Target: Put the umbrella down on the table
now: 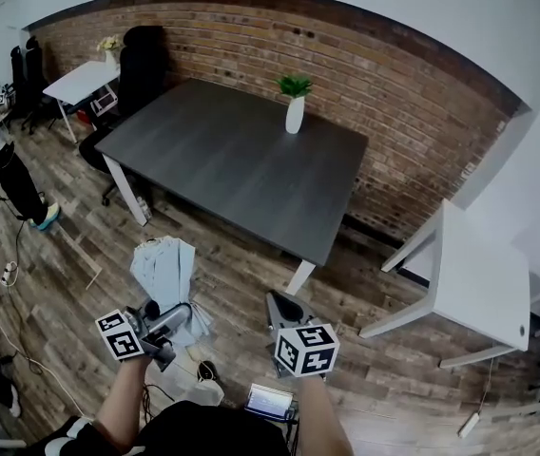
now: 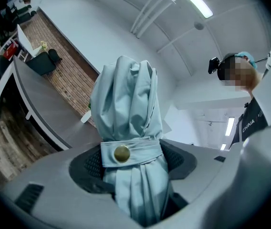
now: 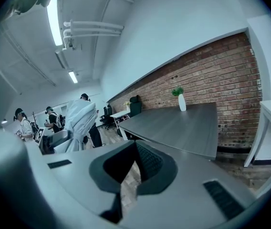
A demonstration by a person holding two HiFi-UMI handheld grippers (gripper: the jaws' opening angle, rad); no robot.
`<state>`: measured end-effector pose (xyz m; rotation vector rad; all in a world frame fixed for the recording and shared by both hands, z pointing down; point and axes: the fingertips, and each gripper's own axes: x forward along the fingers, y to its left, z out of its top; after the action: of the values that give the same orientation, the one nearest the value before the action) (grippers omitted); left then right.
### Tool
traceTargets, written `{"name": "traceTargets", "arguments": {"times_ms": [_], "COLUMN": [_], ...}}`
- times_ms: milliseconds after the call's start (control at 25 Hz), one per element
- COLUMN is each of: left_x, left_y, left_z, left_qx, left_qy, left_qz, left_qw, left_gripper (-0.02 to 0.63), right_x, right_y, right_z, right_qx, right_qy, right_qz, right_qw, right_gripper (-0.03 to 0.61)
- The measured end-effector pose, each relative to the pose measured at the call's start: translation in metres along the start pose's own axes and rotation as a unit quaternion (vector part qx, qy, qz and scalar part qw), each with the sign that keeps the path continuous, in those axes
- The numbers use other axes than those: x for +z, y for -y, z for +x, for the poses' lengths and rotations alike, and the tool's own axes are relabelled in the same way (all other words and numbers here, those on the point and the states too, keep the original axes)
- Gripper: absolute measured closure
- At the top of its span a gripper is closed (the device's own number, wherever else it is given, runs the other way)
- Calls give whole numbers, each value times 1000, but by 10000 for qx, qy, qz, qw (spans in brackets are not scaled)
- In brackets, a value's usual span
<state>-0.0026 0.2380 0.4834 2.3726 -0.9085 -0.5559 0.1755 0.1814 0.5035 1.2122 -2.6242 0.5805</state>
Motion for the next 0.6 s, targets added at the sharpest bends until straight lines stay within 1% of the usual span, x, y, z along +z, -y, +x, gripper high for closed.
{"name": "traceTargets", "arguments": {"times_ms": [200,600], "left_x": [25,54], "left_y": [-34,-84], "left_z": [3,-4], "left_qx": [-77,-223], "left_qy": [-70,-265], "left_qz": [-41,-129], "left_qw": [9999,9993], "left_gripper": [322,322], "right_x": [13,28], "right_y": [-6,-22], "right_z": [37,85], "right_qx": [-96,-336], "right_qy": [-39,-56], "right_qz": [-1,24], "right_qw": [9999,9994], "right_gripper": [571,572]}}
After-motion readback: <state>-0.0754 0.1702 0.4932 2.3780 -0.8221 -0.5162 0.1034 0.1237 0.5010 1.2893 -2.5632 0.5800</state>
